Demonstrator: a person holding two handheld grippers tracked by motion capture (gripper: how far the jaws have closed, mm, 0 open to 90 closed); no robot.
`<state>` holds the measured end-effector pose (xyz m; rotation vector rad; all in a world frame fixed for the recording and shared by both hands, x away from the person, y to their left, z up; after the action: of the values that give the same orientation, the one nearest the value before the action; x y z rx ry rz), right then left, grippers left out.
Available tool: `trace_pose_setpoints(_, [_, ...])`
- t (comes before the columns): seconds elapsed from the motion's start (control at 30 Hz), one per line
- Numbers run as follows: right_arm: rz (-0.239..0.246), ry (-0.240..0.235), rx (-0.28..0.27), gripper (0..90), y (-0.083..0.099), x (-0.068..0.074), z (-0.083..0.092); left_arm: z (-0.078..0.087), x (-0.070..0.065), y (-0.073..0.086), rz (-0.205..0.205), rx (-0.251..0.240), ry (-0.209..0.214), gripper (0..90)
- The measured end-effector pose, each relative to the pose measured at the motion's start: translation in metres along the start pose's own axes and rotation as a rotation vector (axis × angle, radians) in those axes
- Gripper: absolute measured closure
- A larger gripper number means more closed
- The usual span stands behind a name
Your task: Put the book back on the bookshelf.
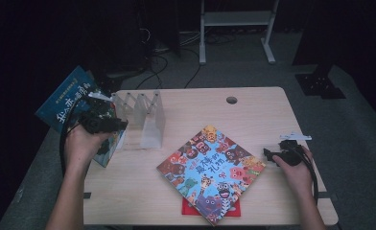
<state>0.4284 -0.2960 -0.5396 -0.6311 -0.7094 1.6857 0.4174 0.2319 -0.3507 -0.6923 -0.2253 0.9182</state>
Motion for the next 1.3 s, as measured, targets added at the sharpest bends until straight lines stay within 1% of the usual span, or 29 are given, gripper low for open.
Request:
trace_pose_setpoints(0.03, [0.000, 0.000, 0.000, 16.2, 0.000, 0.000, 0.000, -0.005, -0.001, 0.004, -0.003, 0.002, -0.016, 59.8])
trace_pose_setpoints(0.07, [0.003, -0.002, -0.001, 16.1, 0.000, 0.000, 0.000, -0.008, -0.002, 0.006, -0.011, 0.004, -0.024, 56.1])
trace_pose_setpoints(0.17, [0.003, -0.003, 0.000, 16.0, 0.000, 0.000, 0.000, -0.019, -0.005, 0.017, -0.034, 0.019, -0.036, 49.5])
trace_pose_setpoints(0.2, [0.004, -0.004, 0.000, 15.0, 0.000, 0.000, 0.000, -0.023, -0.007, 0.020, -0.038, 0.016, -0.041, 45.0])
trace_pose_setpoints(0.27, [0.005, -0.005, 0.004, 13.4, 0.001, 0.001, 0.000, -0.030, -0.009, 0.027, -0.071, 0.007, -0.069, 39.0])
trace_pose_setpoints(0.3, [0.005, -0.004, 0.004, 13.3, 0.001, 0.001, 0.000, -0.032, -0.011, 0.030, -0.089, 0.001, -0.072, 38.6])
trace_pose_setpoints(0.33, [0.007, -0.004, 0.003, 13.0, 0.001, 0.001, 0.000, -0.036, -0.015, 0.034, -0.096, -0.013, -0.061, 37.9])
trace_pose_setpoints(0.37, [0.006, -0.002, 0.004, 12.7, 0.001, 0.001, 0.000, -0.038, -0.016, 0.037, -0.103, -0.012, -0.057, 36.7])
trace_pose_setpoints(0.43, [0.001, 0.000, 0.006, 12.4, 0.001, 0.001, 0.000, -0.045, -0.020, 0.045, -0.123, -0.003, -0.055, 34.7])
trace_pose_setpoints(0.5, [-0.002, 0.003, 0.007, 11.9, 0.002, 0.001, 0.000, -0.052, -0.022, 0.055, -0.130, 0.023, -0.052, 32.8])
trace_pose_setpoints(0.57, [-0.002, 0.006, 0.008, 11.2, 0.002, 0.000, 0.000, -0.059, -0.022, 0.064, -0.126, 0.025, -0.049, 28.6])
trace_pose_setpoints(0.67, [-0.004, 0.007, 0.010, 10.7, 0.002, 0.000, 0.000, -0.068, -0.022, 0.077, -0.104, -0.002, -0.045, 27.0])
trace_pose_setpoints(0.73, [-0.006, 0.006, 0.011, 10.7, 0.002, 0.001, 0.000, -0.074, -0.022, 0.086, -0.095, -0.005, -0.046, 22.4])
trace_pose_setpoints(0.77, [-0.006, 0.006, 0.011, 10.7, 0.002, 0.000, 0.000, -0.077, -0.022, 0.090, -0.094, -0.005, -0.047, 18.4])
trace_pose_setpoints(0.8, [-0.006, 0.006, 0.011, 10.8, 0.002, 0.001, 0.000, -0.081, -0.022, 0.096, -0.102, -0.004, -0.037, 17.6])
trace_pose_setpoints(0.83, [-0.006, 0.007, 0.011, 10.8, 0.002, 0.000, 0.000, -0.085, -0.022, 0.100, -0.103, -0.005, -0.031, 16.1])
trace_pose_setpoints(0.87, [-0.007, 0.007, 0.011, 10.9, 0.002, 0.001, 0.000, -0.089, -0.023, 0.106, -0.096, 0.001, -0.027, 14.4])
trace_pose_setpoints(0.9, [-0.007, 0.007, 0.010, 11.6, 0.002, 0.000, 0.000, -0.092, -0.023, 0.110, -0.100, 0.007, -0.019, 12.6])
trace_pose_setpoints(0.97, [-0.007, 0.008, 0.008, 13.5, 0.002, 0.000, 0.001, -0.099, -0.024, 0.119, -0.106, 0.011, -0.014, 9.5])
trace_pose_setpoints(1.07, [0.010, -0.009, -0.003, 20.3, 0.001, 0.002, 0.003, -0.105, -0.024, 0.130, -0.114, 0.041, 0.009, 6.8])
trace_pose_setpoints(1.1, [0.013, -0.014, -0.001, 23.8, 0.001, 0.003, 0.004, -0.107, -0.024, 0.133, -0.108, 0.042, 0.010, 5.0])
trace_pose_setpoints(1.13, [0.020, -0.017, 0.001, 25.6, 0.001, 0.004, 0.005, -0.109, -0.024, 0.136, -0.100, 0.037, 0.021, 4.8])
trace_pose_setpoints(1.2, [0.035, -0.019, 0.001, 30.4, 0.001, 0.005, 0.007, -0.112, -0.023, 0.141, -0.099, 0.044, 0.034, 3.4])
trace_pose_setpoints(1.23, [0.038, -0.017, 0.000, 31.2, 0.001, 0.005, 0.009, -0.113, -0.022, 0.143, -0.097, 0.044, 0.037, 2.9])
trace_pose_setpoints(1.3, [0.037, -0.032, -0.011, 32.8, -0.001, 0.007, 0.014, -0.115, -0.023, 0.145, -0.106, 0.030, 0.045, 2.0])
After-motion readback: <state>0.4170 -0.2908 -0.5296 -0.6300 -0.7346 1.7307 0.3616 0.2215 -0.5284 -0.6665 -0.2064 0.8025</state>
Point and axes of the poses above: each handheld gripper's, and its own axes: z roughly backward along the jaws, y roughly out of its underside, x roughly to its left, the point moved 8 cm from there along -z, roughly forward along the jaws, and after that the axes turned 5 degrees about y, right-handed, at the moved point
